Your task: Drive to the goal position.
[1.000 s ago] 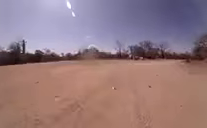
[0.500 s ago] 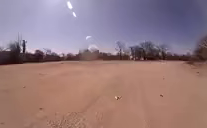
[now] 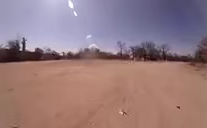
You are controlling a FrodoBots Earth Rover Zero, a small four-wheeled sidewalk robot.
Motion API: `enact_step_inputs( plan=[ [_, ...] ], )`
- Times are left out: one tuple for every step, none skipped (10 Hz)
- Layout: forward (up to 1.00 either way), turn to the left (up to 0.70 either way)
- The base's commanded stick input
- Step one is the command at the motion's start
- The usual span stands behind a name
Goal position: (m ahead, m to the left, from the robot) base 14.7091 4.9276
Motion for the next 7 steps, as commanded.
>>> enact_step_inputs(
  plan=[
    [1.00, 0.00],
    [1.00, 0.00],
    [1.00, 0.00],
    [1.00, -0.27],
    [1.00, -0.27],
    [1.00, -0.21],
    [1.00, -0.11]
  ],
)
